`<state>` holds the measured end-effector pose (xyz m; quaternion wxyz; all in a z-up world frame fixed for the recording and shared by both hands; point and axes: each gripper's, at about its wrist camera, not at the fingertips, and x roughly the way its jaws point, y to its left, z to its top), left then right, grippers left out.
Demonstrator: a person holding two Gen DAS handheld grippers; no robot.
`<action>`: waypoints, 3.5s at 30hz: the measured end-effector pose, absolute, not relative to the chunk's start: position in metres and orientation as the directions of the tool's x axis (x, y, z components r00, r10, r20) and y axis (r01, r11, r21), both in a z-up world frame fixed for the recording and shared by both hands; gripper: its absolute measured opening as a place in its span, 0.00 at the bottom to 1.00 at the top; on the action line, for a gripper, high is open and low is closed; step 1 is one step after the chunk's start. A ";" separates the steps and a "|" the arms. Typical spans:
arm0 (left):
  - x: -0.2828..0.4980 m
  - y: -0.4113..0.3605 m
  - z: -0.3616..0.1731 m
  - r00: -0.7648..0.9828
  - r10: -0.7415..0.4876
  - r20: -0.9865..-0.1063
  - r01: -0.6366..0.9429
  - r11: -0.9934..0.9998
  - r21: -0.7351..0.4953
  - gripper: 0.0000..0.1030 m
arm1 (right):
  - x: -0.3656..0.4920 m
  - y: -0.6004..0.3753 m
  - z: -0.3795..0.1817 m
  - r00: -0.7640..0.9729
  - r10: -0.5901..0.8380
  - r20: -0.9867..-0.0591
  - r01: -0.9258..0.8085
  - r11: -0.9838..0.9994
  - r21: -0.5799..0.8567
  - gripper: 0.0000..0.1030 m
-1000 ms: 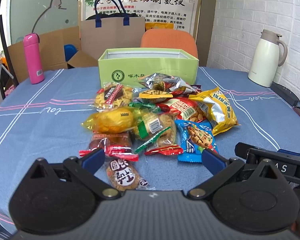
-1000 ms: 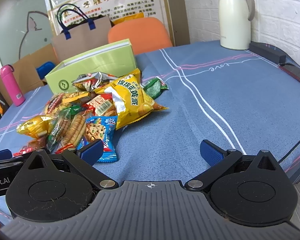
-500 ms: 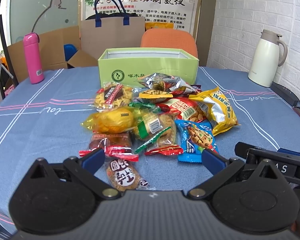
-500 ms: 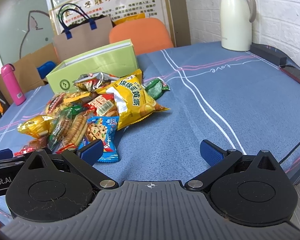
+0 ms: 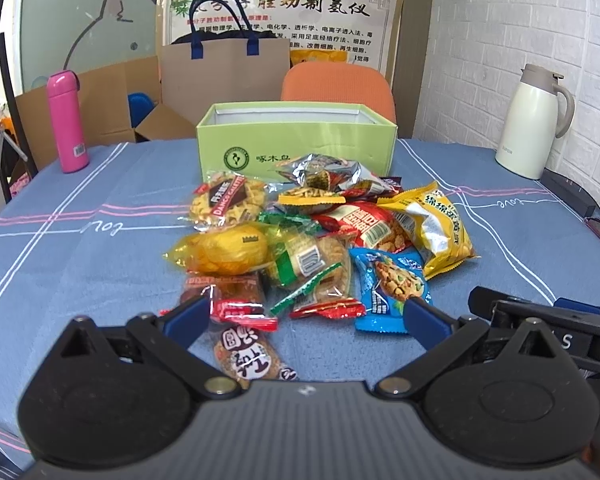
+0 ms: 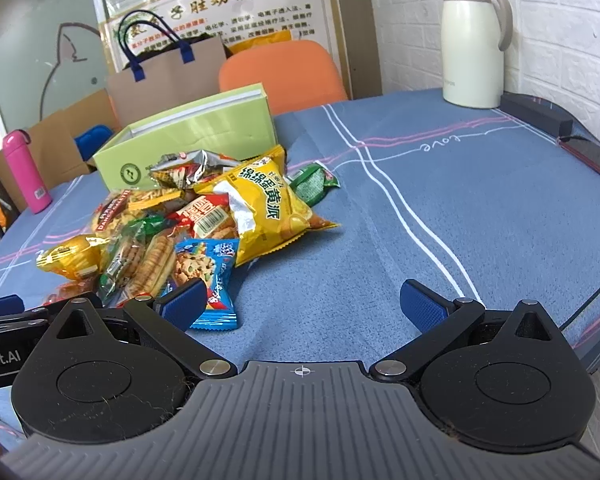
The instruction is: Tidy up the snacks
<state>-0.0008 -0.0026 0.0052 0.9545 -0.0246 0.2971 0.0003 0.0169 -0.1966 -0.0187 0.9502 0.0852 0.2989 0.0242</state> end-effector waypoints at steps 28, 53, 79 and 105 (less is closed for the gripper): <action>0.022 0.103 0.006 0.687 -0.264 -0.677 0.082 0.954 -0.289 0.98 | -0.004 -0.069 -0.040 0.644 0.559 -0.523 -0.584 0.800 0.137 0.81; 0.051 0.075 -0.021 0.536 -0.302 -0.789 0.078 0.948 -0.310 0.83 | 0.003 -0.129 -0.037 0.651 0.520 -0.553 -0.572 0.815 0.094 0.77; 0.019 0.071 -0.016 0.568 -0.362 -0.739 0.139 0.927 -0.347 0.35 | 0.051 -0.172 -0.045 0.706 0.386 -0.593 -0.397 0.910 0.120 0.42; 0.305 0.119 0.080 0.759 -0.286 -0.585 0.155 0.952 -0.263 0.35 | 0.294 -0.141 0.076 0.775 0.427 -0.465 -0.495 0.869 -0.027 0.43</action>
